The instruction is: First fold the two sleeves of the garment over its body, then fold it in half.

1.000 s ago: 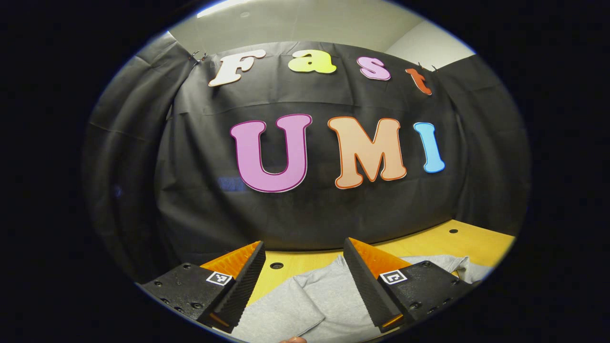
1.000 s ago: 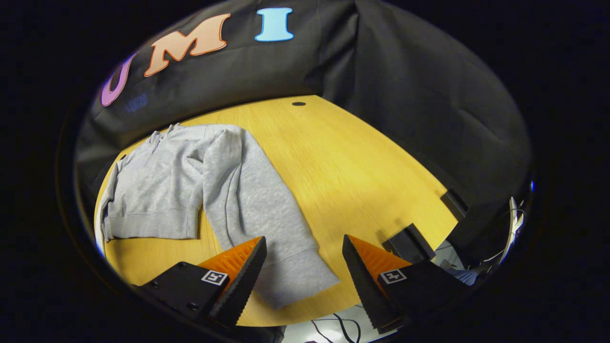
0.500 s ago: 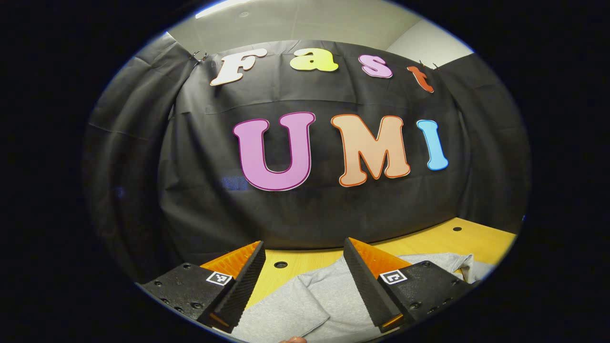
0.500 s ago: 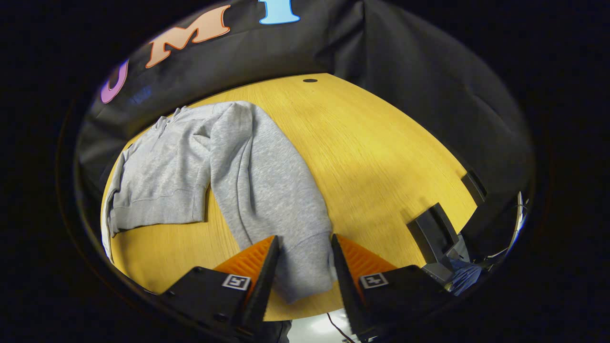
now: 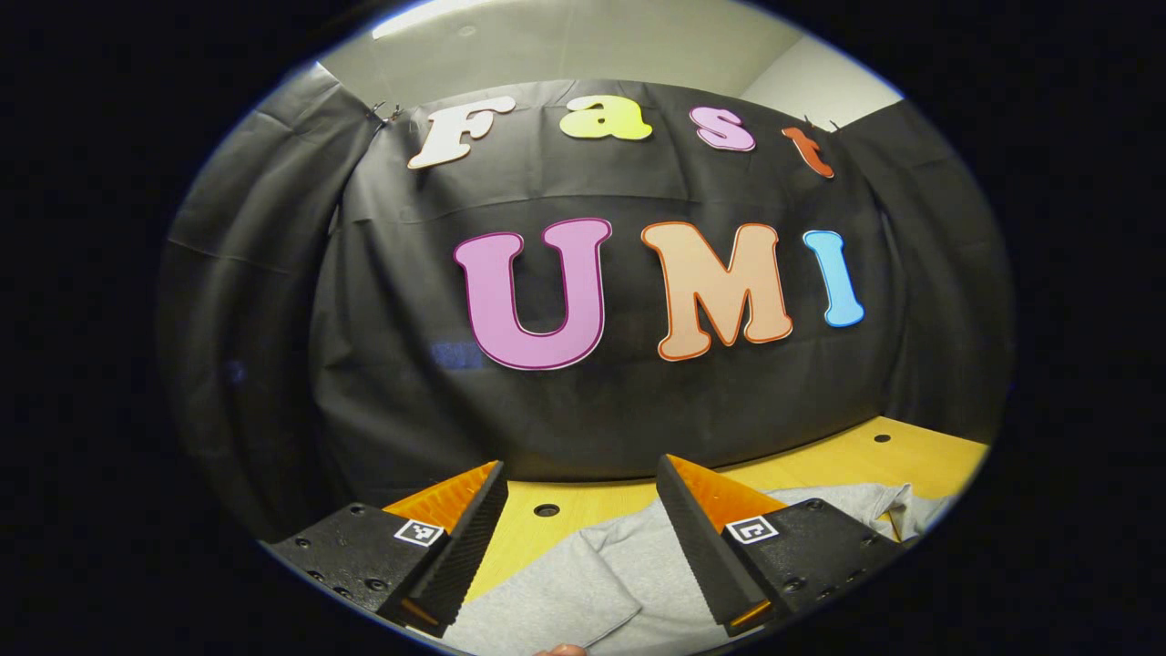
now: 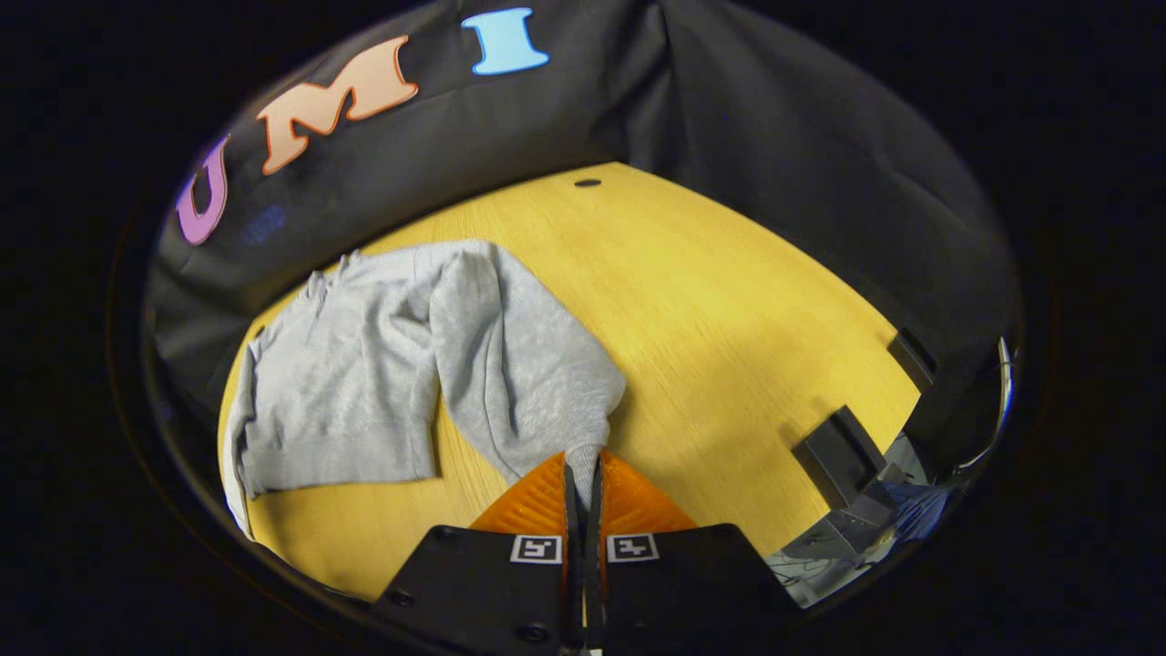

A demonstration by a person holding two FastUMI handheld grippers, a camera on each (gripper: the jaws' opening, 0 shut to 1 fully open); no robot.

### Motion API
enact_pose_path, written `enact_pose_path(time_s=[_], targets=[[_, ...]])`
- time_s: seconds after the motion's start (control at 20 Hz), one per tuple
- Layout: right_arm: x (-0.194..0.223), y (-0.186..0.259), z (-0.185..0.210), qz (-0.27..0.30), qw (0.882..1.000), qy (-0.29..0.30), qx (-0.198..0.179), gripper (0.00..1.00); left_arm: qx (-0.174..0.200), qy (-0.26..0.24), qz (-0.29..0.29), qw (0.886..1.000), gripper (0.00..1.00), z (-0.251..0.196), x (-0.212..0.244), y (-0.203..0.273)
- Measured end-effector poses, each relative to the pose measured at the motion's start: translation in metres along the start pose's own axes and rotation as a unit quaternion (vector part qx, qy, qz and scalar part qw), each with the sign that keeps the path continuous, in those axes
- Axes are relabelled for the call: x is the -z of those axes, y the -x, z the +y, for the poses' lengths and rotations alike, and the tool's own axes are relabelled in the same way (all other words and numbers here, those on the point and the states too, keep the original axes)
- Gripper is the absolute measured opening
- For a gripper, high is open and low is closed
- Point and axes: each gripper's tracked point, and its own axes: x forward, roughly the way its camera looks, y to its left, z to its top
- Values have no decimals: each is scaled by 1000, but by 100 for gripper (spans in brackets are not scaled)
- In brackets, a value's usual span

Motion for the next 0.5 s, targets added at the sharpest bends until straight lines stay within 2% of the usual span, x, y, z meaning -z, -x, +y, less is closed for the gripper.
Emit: enact_pose_path(time_s=[0.5], targets=[[-112, -1, 60, -80, 995, -29, -48, 4, -31, -5, -1, 999, 94, 27, 0, 8]])
